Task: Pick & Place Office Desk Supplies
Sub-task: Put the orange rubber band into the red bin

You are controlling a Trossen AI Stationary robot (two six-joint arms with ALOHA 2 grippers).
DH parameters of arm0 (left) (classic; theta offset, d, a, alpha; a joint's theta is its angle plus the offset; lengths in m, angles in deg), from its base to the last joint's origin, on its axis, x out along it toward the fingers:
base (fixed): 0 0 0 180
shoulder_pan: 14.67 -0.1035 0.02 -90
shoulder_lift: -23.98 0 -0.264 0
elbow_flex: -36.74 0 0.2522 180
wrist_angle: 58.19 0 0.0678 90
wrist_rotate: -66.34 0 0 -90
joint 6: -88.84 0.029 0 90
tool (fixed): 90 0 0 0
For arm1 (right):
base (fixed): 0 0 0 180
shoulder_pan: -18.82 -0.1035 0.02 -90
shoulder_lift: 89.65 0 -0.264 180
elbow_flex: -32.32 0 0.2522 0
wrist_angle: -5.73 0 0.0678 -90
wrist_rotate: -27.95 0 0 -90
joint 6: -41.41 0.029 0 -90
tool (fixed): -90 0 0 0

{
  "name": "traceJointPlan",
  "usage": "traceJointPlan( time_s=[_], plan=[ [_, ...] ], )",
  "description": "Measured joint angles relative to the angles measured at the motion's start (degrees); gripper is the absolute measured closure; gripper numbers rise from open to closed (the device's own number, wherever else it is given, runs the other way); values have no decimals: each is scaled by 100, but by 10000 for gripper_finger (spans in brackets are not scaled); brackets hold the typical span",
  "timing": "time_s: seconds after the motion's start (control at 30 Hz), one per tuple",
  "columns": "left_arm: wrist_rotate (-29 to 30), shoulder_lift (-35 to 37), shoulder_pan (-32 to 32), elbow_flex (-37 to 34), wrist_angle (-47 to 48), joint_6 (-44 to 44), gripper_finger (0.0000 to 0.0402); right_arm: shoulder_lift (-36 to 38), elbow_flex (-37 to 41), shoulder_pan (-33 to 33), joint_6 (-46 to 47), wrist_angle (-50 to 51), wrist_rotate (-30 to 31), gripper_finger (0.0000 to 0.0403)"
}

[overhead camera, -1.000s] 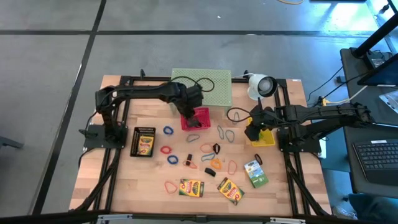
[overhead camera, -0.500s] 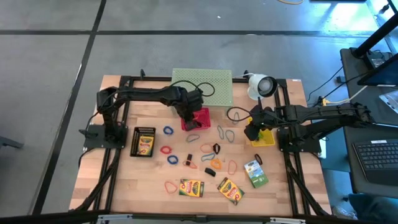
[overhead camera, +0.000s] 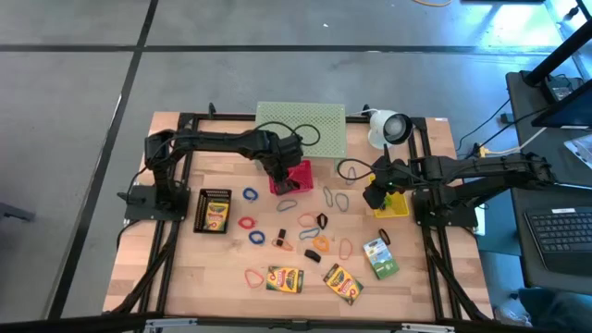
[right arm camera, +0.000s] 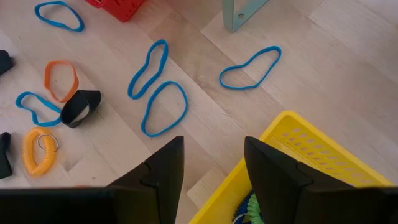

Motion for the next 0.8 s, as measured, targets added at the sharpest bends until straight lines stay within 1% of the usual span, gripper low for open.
traceJointPlan(
  time_s=[0.13,0.53,0.63,0.8],
  plan=[
    [112,-6,44,-2,7,23,400,0,0,0,0,0,-2,234],
    [99,-5,50,10,10,3,396,0,0,0,0,0,-23,234],
    [12,-20,51,121,71,94,372,0,0,0,0,0,-63,234],
    [-218,-40,57,355,71,230,300,0,0,0,0,1,-66,234]
  ],
)
